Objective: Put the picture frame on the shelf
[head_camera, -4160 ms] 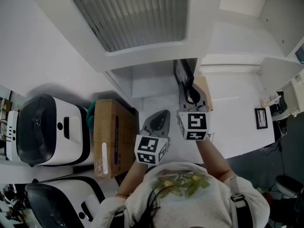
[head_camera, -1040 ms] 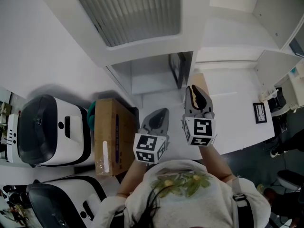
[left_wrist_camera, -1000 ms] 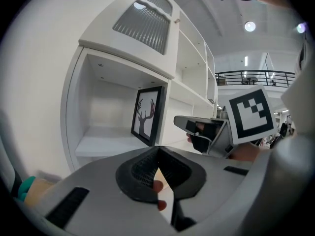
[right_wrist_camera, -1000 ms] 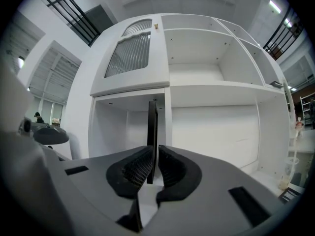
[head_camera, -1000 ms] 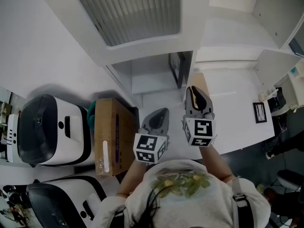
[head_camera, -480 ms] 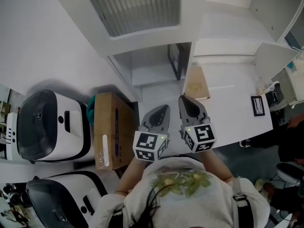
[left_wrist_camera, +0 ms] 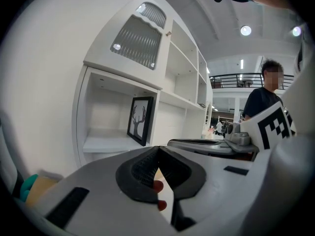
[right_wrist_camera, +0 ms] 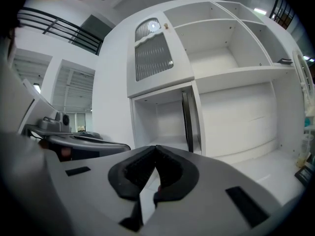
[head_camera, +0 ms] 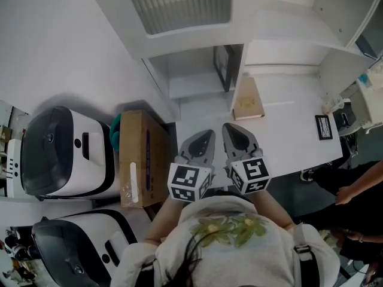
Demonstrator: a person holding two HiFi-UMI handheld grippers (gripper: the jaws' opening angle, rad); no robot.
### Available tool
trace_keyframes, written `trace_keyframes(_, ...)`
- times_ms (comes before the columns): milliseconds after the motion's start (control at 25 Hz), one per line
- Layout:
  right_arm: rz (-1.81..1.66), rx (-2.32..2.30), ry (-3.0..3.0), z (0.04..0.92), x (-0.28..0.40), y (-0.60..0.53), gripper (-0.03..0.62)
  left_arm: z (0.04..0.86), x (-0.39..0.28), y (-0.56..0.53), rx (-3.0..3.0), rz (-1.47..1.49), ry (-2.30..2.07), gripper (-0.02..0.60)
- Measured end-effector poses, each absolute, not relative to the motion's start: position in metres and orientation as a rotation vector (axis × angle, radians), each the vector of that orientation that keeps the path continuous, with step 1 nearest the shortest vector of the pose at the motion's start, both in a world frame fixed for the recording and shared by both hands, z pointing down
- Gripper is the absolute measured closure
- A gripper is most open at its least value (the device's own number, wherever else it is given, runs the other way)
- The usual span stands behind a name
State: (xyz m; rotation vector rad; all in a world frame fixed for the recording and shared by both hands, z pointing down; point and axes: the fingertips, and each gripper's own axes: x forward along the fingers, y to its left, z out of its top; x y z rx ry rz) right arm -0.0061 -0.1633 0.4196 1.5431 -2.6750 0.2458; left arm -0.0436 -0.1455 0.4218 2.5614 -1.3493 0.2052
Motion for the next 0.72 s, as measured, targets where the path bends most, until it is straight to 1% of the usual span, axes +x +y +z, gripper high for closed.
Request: trace_keyframes(720,0.294,1.575,-2.653,0.417,-0.019,-0.144,0.563,0.42,-0.056,-0.126,2.568,0.229,-1.318,0.555)
